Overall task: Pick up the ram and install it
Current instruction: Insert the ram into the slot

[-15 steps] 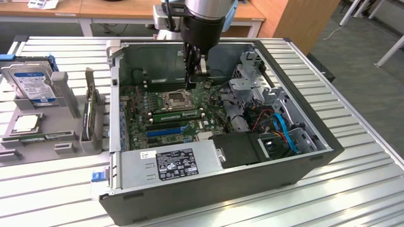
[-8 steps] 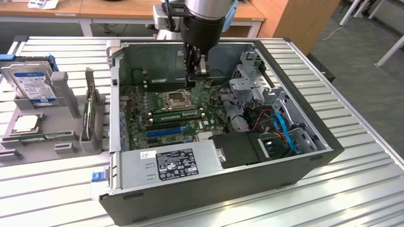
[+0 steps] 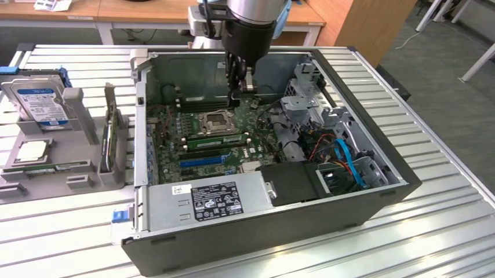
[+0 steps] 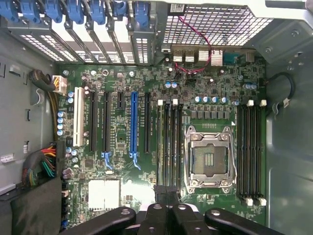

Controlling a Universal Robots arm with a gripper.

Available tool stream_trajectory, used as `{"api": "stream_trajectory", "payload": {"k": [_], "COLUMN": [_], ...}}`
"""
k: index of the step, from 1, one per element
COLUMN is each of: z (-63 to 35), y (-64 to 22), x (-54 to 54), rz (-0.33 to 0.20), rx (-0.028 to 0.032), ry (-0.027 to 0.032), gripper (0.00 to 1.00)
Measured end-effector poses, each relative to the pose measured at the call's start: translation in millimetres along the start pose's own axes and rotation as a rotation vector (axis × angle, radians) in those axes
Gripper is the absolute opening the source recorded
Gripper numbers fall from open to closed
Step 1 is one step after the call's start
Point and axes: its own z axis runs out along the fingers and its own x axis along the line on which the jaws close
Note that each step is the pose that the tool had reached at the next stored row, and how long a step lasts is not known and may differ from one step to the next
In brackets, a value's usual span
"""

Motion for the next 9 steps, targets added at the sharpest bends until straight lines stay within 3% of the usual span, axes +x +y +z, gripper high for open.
{"api": "stream_trajectory", "payload": {"k": [9], "z": [-0.3], "y": [-6.5], "x": [-0.1], "rz": [0.0], "rx": [0.0], "ry": [0.0], "gripper": [0.1]}}
